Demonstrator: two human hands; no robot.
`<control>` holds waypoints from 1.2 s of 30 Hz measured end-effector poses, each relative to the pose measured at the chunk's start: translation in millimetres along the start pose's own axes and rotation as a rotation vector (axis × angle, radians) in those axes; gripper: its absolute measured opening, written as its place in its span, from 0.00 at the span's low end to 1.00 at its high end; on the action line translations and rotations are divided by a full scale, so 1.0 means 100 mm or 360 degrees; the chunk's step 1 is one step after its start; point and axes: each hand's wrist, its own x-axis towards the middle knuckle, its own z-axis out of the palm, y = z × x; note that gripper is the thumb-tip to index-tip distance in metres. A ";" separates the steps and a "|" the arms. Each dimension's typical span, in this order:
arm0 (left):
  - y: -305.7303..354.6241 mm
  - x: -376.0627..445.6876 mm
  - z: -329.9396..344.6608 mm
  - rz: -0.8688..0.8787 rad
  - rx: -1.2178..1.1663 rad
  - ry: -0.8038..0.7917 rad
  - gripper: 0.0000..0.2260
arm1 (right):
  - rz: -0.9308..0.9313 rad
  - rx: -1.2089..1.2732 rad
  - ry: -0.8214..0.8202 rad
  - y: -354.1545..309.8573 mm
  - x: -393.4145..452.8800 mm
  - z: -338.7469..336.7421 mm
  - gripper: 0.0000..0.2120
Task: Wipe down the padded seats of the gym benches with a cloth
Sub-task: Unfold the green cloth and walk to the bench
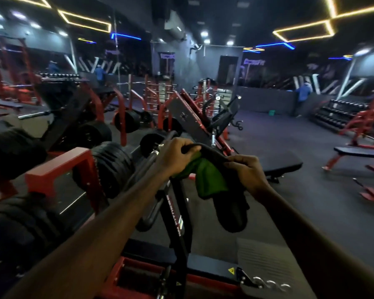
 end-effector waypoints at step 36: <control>6.26 -2.22 4.36 -0.0856 -0.2389 -0.1912 0.16 | 0.0198 0.1512 0.1875 0.14 -4.32 -5.64 0.42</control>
